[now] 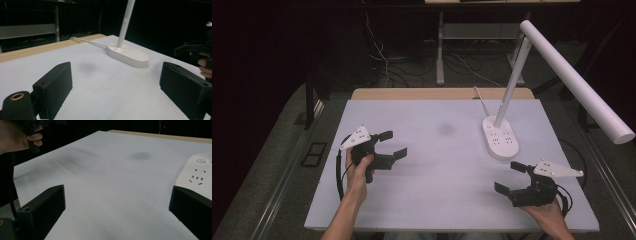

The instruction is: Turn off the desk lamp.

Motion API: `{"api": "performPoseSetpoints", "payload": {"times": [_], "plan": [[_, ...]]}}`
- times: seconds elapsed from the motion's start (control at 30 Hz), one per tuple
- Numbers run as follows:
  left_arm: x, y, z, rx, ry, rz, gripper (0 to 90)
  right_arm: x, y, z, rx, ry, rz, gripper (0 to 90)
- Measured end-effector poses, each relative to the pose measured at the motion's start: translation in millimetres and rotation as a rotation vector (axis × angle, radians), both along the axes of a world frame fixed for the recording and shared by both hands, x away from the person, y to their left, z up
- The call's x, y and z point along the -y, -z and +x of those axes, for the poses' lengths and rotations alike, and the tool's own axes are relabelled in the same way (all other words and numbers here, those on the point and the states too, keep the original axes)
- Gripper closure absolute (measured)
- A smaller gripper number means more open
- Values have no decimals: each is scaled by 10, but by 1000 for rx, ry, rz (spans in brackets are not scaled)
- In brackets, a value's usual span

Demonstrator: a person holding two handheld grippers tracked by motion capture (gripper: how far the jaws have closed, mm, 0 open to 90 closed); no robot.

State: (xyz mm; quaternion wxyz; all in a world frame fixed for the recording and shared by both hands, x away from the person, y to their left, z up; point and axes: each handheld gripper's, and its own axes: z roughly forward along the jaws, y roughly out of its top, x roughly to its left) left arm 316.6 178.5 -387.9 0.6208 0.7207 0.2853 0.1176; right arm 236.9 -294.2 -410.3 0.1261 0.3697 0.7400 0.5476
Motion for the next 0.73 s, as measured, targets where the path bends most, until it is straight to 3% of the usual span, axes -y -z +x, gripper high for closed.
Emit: {"api": "performPoseSetpoints", "payload": {"times": [0.17, 0.4, 0.73], "plan": [[-45, 88, -153, 6, 14, 29, 101, 3, 4, -1, -3, 4, -1, 4], [-126, 212, -359, -4, 29, 33, 114, 10, 12, -1, -6, 5, -5, 4], [-142, 284, -424, -5, 45, 13, 129, 8, 16, 0, -7, 8, -9, 4]]}}
